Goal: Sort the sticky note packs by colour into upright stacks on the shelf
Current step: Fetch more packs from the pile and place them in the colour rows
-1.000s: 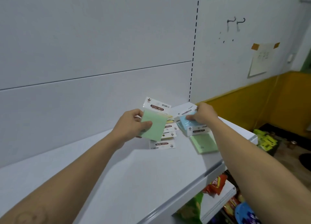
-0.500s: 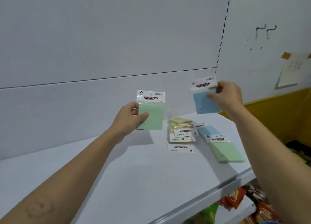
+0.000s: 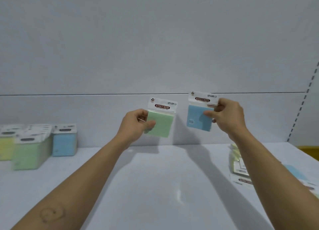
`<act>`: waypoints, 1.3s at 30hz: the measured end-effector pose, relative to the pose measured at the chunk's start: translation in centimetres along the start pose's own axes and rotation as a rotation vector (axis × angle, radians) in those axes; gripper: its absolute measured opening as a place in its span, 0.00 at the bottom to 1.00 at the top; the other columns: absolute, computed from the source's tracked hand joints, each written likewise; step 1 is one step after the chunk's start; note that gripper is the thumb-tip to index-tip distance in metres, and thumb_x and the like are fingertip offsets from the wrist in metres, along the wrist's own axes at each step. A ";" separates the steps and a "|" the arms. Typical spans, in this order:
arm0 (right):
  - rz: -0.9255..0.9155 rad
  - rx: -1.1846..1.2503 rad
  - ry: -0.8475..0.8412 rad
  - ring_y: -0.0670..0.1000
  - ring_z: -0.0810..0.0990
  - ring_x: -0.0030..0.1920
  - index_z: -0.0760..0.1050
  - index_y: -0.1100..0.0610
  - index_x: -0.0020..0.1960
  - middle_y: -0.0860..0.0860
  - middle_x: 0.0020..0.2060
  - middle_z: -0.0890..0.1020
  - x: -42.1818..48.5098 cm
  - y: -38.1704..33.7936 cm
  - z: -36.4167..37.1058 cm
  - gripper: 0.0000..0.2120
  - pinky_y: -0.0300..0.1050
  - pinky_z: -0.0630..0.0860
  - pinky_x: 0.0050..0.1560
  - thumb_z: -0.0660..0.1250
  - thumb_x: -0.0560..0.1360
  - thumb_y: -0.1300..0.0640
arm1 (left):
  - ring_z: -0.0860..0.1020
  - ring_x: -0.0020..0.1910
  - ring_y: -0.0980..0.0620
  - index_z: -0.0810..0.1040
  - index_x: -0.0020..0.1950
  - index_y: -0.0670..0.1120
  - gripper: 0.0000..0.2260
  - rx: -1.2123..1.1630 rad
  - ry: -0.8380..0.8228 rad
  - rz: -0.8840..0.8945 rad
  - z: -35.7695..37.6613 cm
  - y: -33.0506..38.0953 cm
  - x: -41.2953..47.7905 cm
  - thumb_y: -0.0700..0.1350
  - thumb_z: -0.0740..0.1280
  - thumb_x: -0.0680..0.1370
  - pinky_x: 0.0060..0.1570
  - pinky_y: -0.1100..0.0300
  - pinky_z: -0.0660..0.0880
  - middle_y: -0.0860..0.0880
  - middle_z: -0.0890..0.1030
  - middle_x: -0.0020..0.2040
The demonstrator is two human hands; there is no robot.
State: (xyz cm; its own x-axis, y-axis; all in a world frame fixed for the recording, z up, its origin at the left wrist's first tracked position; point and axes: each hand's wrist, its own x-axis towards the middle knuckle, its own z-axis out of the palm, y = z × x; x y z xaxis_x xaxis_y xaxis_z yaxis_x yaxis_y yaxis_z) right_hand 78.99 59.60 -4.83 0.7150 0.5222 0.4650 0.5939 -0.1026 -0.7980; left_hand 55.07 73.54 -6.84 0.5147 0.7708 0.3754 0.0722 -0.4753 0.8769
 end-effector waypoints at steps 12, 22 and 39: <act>-0.094 0.156 -0.328 0.52 0.82 0.38 0.81 0.54 0.48 0.50 0.40 0.83 -2.3 -7.3 12.5 0.11 0.40 0.78 0.35 0.75 0.68 0.64 | 0.80 0.33 0.49 0.81 0.40 0.46 0.08 0.126 0.315 -0.157 -13.8 -4.1 -3.6 0.34 0.74 0.69 0.44 0.51 0.79 0.47 0.81 0.36; -0.113 0.106 -0.426 0.56 0.83 0.41 0.81 0.55 0.47 0.52 0.40 0.84 -6.9 -12.0 22.4 0.10 0.54 0.82 0.45 0.75 0.67 0.63 | 0.77 0.30 0.54 0.80 0.42 0.43 0.08 0.141 0.396 -0.199 -24.7 -8.6 -5.8 0.32 0.74 0.69 0.35 0.59 0.78 0.45 0.81 0.36; -0.017 0.031 -0.406 0.52 0.74 0.37 0.76 0.59 0.40 0.50 0.34 0.78 -15.6 -16.5 37.6 0.06 0.42 0.71 0.35 0.73 0.68 0.62 | 0.76 0.30 0.52 0.78 0.43 0.41 0.09 0.175 0.264 -0.265 -36.2 -18.4 -7.8 0.32 0.75 0.68 0.42 0.48 0.80 0.47 0.77 0.34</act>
State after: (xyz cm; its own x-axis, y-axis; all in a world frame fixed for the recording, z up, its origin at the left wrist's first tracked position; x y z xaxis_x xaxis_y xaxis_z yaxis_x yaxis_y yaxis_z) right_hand 44.17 85.00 -13.31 0.4972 0.8163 0.2939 0.5885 -0.0684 -0.8056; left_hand 18.77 91.64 -14.99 0.2240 0.9476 0.2278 0.3289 -0.2935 0.8976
